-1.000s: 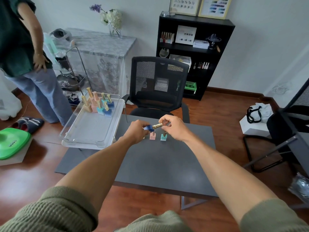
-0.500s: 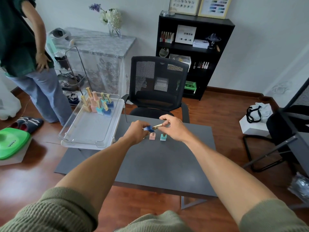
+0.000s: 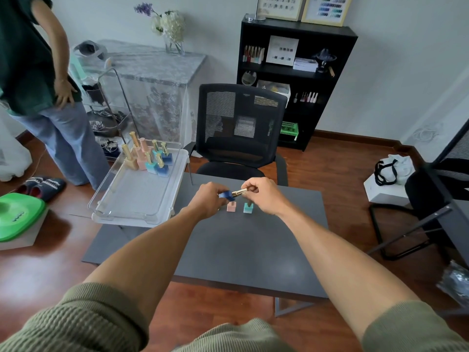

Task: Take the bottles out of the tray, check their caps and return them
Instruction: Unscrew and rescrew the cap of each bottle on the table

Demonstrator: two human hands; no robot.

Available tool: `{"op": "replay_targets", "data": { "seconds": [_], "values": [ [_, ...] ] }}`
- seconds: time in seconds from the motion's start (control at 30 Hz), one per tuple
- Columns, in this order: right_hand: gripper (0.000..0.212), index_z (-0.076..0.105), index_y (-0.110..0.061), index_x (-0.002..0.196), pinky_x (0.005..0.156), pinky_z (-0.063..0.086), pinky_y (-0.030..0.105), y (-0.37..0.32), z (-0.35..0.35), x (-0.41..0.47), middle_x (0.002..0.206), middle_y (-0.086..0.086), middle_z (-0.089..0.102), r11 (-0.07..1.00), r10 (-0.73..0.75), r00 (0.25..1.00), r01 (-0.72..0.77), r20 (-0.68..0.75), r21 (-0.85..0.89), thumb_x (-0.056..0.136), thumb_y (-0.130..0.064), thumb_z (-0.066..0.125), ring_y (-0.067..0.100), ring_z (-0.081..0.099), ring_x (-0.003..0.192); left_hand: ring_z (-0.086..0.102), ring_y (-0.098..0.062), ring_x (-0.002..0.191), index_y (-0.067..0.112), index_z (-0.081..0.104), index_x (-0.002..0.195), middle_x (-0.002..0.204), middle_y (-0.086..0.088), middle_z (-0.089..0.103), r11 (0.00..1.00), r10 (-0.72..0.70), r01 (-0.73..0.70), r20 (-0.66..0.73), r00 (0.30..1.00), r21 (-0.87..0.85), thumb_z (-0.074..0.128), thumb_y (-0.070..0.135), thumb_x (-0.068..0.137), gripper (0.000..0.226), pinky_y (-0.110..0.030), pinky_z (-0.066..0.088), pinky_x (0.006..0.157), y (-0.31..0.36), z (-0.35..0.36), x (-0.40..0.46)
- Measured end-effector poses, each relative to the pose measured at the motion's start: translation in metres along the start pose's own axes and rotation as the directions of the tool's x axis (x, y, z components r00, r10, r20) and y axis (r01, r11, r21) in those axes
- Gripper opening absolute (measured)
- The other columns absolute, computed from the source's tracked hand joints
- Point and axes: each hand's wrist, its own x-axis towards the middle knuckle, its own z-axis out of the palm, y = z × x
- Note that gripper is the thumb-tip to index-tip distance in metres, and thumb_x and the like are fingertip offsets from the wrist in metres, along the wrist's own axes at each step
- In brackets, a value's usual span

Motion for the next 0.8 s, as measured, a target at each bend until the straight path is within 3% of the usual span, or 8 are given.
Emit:
{"op": "replay_targets", "data": {
  "seconds": [0.13,0.3,0.53,0.7,0.8],
  "values": [
    [0.009,0.075,-0.018,0.09,0.058,0.045,0.029,0.001,-0.001,-0.001,0.074,0.003,0.069,1.0,0.011,1.0,-0.011,0.011,-0.02,0.097,-0.013,0.072,0.013,0.055,0.061,0.061,-0.025,0.089,0.013,0.078,0.109,0.099,-0.008,0.071,0.999,0.033,-0.034,0.016,0.999,0.013,0.067,0.012,0.096,0.017,-0.025,0.042,0.07,0.0,-0.001,-0.001],
    [0.021,0.073,-0.019,0.077,0.054,0.04,0.026,0.003,-0.002,-0.001,0.061,-0.001,0.062,0.999,0.038,0.998,-0.037,0.04,-0.034,0.098,-0.017,0.071,0.011,0.048,0.052,0.059,-0.021,0.084,0.012,0.078,0.113,0.099,-0.006,0.071,0.997,0.063,-0.063,0.016,0.998,0.04,0.067,0.015,0.096,0.021,-0.021,0.04,0.064,-0.001,0.001,0.0],
    [0.004,0.073,-0.018,0.094,0.064,0.057,0.034,0.009,0.0,0.002,0.079,0.009,0.074,0.995,0.055,0.998,-0.055,0.0,0.088,0.097,-0.016,0.073,0.016,0.066,0.066,0.06,-0.02,0.086,0.014,0.079,0.112,0.102,-0.004,0.071,0.999,0.03,-0.03,-0.004,1.0,0.034,0.071,0.015,0.093,0.021,-0.02,0.039,0.062,-0.001,0.004,0.009],
    [0.003,0.076,-0.014,0.089,0.07,0.063,0.048,0.012,0.008,0.002,0.079,0.013,0.076,0.962,0.098,0.994,-0.08,-0.056,0.261,0.09,-0.012,0.078,0.021,0.068,0.069,0.061,-0.021,0.086,0.014,0.077,0.107,0.101,-0.007,0.07,0.999,-0.015,0.014,0.021,1.0,0.033,0.071,0.014,0.093,0.015,-0.027,0.051,0.073,-0.003,0.015,0.015],
    [0.004,0.076,-0.012,0.085,0.067,0.062,0.043,0.014,0.013,0.003,0.077,0.009,0.076,0.955,0.129,0.985,-0.093,-0.111,0.282,0.085,-0.013,0.08,0.016,0.067,0.067,0.063,-0.022,0.09,0.017,0.075,0.107,0.104,-0.005,0.071,0.999,-0.006,0.005,0.035,0.999,0.035,0.073,0.021,0.093,0.015,-0.033,0.053,0.077,-0.006,0.022,0.016]
  ]
}}
